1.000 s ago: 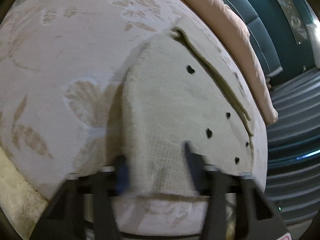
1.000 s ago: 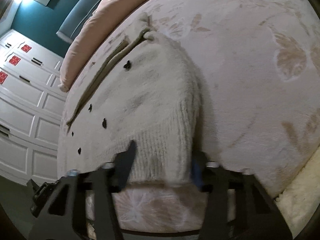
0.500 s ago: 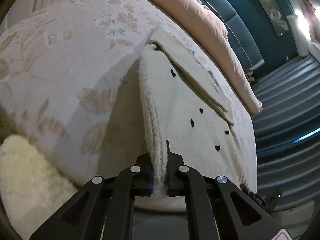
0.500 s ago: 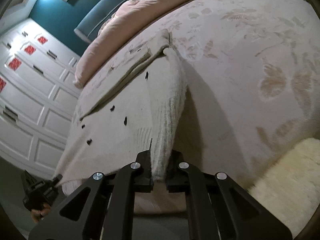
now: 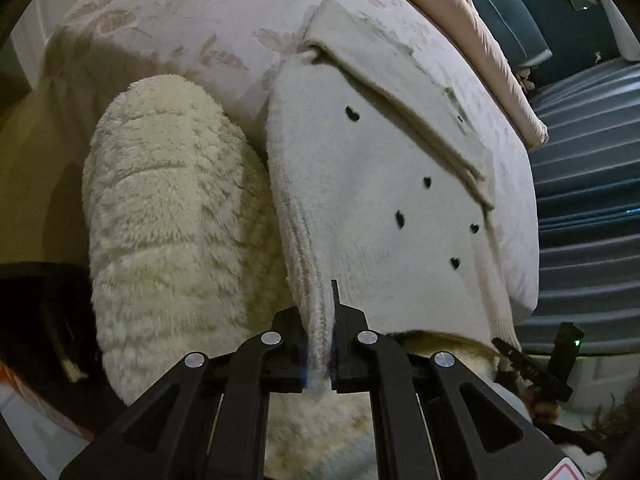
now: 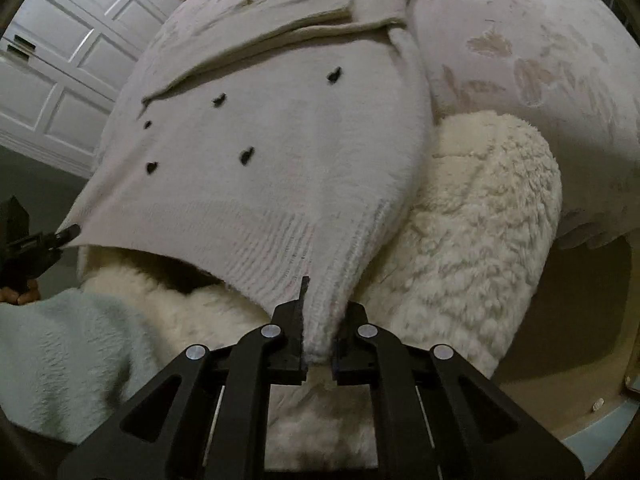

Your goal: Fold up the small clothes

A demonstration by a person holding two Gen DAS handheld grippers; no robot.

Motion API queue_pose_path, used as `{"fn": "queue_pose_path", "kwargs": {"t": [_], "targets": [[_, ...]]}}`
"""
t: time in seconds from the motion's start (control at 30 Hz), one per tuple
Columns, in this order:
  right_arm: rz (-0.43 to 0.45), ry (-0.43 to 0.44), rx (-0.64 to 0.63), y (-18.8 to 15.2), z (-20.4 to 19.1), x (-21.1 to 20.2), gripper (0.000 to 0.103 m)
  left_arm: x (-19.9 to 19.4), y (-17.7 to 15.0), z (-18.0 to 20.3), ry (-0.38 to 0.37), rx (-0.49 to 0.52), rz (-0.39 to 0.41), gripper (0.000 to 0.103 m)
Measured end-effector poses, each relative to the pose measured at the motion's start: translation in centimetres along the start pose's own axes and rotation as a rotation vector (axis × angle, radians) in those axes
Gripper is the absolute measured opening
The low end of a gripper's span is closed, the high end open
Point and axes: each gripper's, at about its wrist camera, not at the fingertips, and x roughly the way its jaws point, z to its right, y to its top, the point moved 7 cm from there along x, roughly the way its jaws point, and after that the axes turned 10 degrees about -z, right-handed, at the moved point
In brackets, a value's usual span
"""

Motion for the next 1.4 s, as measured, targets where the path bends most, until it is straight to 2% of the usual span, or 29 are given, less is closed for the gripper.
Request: {"fn": "queue_pose_path", "kwargs": {"t": [0.07,0.13,0.2,0.23,0.27,0.3,0.37,0.43,0.47,0.5,0.53,0.57,0.63,0.73,0.8,0.87,0.9,1.0,1.2,1.27,1.3,1.33,1.37,1.4], "targets": [[0.062,0.016,-0.014,2.7,-0.2,-1.4,0.006,-1.1,2.7,1.5,-0.027,0.032,0.058,0.004],[0.188,0.026,-0.026,7.5,0.0,-3.4,0.007,-2.5,8.1,4.4,-0.068,0.112,0.157,0.004],[0.352,0.077,0.0,14.6,0.7,-5.9,0.008,-3.1,13.4,7.4,-0.093,0.185,0.245,0.005],[0.418,0.109,0.028,18.0,1.2,-6.8,0.011,-3.3,17.3,9.4,-0.076,0.228,0.322,0.005],[0.494,0.141,0.087,22.1,2.4,-7.7,0.011,-3.1,19.6,11.0,-0.069,0.268,0.355,0.008],[0.544,0.154,0.143,24.8,3.2,-8.2,0.015,-2.9,22.5,12.4,-0.038,0.31,0.401,0.015],[0.649,0.196,0.257,29.3,4.7,-9.6,0.019,-2.6,27.6,13.5,0.029,0.275,0.498,0.022],[0.735,0.198,0.328,30.3,5.0,-11.1,0.031,-2.8,30.7,12.9,0.098,0.167,0.532,0.026],[0.795,0.199,0.347,30.0,4.8,-12.2,0.036,-3.6,31.2,12.5,0.105,0.115,0.568,0.034],[0.83,0.2,0.348,29.5,4.5,-13.1,0.054,-4.5,31.2,12.3,0.08,0.097,0.593,0.055],[0.858,0.197,0.346,28.9,4.6,-13.6,0.068,-5.4,30.7,12.0,0.045,0.097,0.617,0.066],[0.881,0.184,0.34,27.4,4.4,-13.6,0.069,-5.9,30.3,11.7,0.04,0.095,0.636,0.082],[0.848,0.158,0.319,25.6,5.0,-12.2,0.069,-6.6,28.3,9.2,0.067,0.099,0.663,0.085],[0.725,0.096,0.372,22.2,7.1,-7.2,0.069,-2.8,25.3,6.3,0.138,0.108,0.561,0.085],[0.62,0.082,0.432,20.2,8.8,-2.9,0.069,0.7,22.9,3.4,0.149,0.06,0.466,0.085],[0.565,0.077,0.478,19.0,9.8,-0.4,0.069,4.4,21.4,0.8,0.15,-0.001,0.381,0.085],[0.539,0.106,0.505,18.4,10.0,0.7,0.069,5.6,20.9,-0.2,0.151,-0.03,0.351,0.085],[0.491,0.166,0.536,18.4,9.8,2.8,0.069,8.4,20.1,-1.9,0.114,-0.119,0.291,0.085],[0.466,0.236,0.533,21.7,8.8,4.1,0.07,9.3,22.0,-1.3,0.051,-0.171,0.306,0.085],[0.446,0.228,0.546,23.2,8.5,4.9,0.075,9.7,23.1,-1.3,0.018,-0.193,0.289,0.084],[0.444,0.213,0.548,23.7,8.4,5.1,0.075,9.6,23.4,-1.3,0.012,-0.215,0.287,0.08],[0.445,0.197,0.548,24.3,8.2,5.0,0.069,9.5,23.7,-1.2,0.012,-0.225,0.29,0.073],[0.445,0.196,0.543,24.7,8.0,4.8,0.061,9.4,23.9,-0.8,0.0,-0.208,0.285,0.05],[0.438,0.209,0.535,25.0,7.8,4.4,0.038,9.3,24.0,-0.5,0.004,-0.184,0.268,0.027]]}}
